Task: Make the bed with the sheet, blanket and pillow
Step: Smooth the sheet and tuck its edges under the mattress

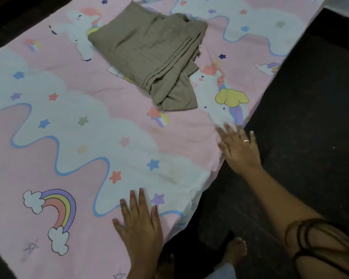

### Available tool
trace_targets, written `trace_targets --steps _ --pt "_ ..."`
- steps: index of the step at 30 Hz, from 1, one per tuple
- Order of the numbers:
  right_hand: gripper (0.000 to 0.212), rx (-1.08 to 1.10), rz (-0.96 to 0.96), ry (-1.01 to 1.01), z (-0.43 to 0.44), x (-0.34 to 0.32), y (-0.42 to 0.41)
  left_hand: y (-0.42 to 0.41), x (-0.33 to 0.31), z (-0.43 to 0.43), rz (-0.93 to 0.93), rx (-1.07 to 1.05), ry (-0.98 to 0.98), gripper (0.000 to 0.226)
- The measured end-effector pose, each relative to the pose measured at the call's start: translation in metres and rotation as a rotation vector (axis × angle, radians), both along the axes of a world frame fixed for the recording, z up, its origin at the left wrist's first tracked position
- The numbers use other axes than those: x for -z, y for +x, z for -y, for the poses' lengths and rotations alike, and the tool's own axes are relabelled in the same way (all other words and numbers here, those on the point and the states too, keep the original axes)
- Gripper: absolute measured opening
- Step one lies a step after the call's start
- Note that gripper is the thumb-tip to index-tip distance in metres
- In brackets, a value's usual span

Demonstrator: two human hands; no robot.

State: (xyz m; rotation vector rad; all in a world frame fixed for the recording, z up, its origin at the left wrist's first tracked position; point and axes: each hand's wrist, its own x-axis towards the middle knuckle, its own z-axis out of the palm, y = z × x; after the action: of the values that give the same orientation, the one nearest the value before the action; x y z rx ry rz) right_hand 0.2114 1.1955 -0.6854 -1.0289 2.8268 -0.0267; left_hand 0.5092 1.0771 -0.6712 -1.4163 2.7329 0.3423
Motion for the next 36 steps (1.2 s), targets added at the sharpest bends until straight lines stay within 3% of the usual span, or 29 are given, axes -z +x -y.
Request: trace_targets --steps 2,5,7,10,12,17,20,22,24,26,28,30,36 --pt "0.057 0.018 -0.086 -0.076 0.011 -0.006 -0.004 -0.024 0.000 -0.016 -0.017 0.021 -0.006 0.060" --pt "0.053 -0.361 -0.069 -0.325 0.033 -0.003 0.058 -0.066 0.005 -0.043 -0.075 -0.008 0.033 0.054" --pt "0.051 -0.684 0.024 -0.318 0.030 -0.002 0.098 -0.082 0.009 -0.054 -0.157 -0.102 0.034 0.050" --pt "0.049 -0.940 0.024 -0.236 0.012 0.022 0.056 -0.083 0.016 -0.059 -0.200 -0.206 -0.023 0.049" --pt "0.050 -0.874 -0.050 -0.174 0.002 0.034 -0.002 -0.082 0.019 -0.058 -0.175 -0.221 -0.029 0.050" --pt "0.056 -0.202 -0.035 -0.040 -0.024 0.025 -0.095 -0.089 0.011 -0.062 -0.059 -0.242 -0.022 0.058" --pt "0.060 0.092 -0.022 -0.164 -0.016 0.010 -0.087 -0.093 0.006 -0.065 -0.030 -0.229 -0.028 0.061" --pt "0.057 -0.061 -0.035 -0.323 -0.001 0.004 -0.051 -0.099 0.006 -0.066 -0.050 -0.168 -0.025 0.062" --pt "0.056 -0.482 0.034 -0.421 0.011 0.005 0.003 -0.107 0.009 -0.068 -0.057 -0.067 -0.020 0.063" --pt "0.053 -0.869 0.085 -0.313 0.010 0.011 0.037 -0.116 0.012 -0.070 -0.054 0.007 -0.038 0.063" --pt "0.057 -1.005 0.078 -0.206 0.008 0.020 0.010 -0.123 0.012 -0.073 -0.036 0.052 -0.054 0.068" --pt "0.059 -0.907 0.017 -0.155 0.000 0.023 -0.042 -0.132 0.010 -0.076 -0.006 0.150 -0.057 0.073" --pt "0.087 -0.157 0.058 0.232 -0.030 -0.020 -0.180 -0.186 0.002 -0.080 0.048 0.187 0.004 0.096"
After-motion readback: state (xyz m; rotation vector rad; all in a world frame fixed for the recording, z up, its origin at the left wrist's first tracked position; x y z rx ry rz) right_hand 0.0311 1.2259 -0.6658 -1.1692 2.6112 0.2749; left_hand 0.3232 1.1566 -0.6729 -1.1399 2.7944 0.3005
